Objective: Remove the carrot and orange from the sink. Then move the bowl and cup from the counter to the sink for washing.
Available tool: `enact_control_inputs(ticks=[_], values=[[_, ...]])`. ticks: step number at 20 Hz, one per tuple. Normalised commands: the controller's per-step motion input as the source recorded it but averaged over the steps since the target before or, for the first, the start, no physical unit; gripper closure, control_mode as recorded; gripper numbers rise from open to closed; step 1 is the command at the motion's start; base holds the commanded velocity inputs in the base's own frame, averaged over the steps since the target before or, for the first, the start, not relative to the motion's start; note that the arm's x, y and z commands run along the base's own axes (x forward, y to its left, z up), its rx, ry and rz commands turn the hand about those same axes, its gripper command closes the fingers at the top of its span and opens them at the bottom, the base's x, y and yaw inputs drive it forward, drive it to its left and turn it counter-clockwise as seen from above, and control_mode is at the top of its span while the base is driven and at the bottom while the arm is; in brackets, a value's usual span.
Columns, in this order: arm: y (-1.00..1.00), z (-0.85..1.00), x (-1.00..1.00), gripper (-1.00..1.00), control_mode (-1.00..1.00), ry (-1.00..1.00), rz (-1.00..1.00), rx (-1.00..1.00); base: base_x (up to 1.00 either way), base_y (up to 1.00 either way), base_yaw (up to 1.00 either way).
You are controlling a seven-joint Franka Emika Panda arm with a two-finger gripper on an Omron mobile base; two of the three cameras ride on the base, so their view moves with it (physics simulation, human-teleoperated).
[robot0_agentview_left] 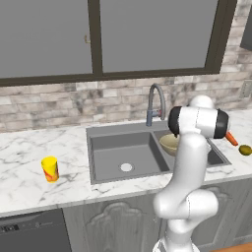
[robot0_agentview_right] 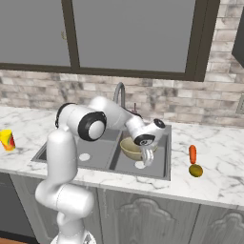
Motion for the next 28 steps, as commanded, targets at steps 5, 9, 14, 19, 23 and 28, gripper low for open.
enact_control_inputs(ticks=[5,9,14,19,23,28], values=[[-0.02,-0.23,0.29,1.00,-1.00,0.00,0.00,0.00,0.00,0.00,0.00],[0.00,-0.24,0.28,1.00,-1.00,-0.01,0.00,0.00,0.00,0.00,0.00],[0.00,-0.24,0.30,1.00,-1.00,0.00,0.00,0.00,0.00,0.00,0.00],[0.11,-0.13,0.28,1.00,-1.00,0.00,0.00,0.00,0.00,0.00,0.00],[0.22,0.00,0.17,1.00,-1.00,-0.02,0.01,0.00,0.00,0.00,0.00],[0.22,0.07,0.11,1.00,-1.00,0.00,0.00,0.00,0.00,0.00,0.00]])
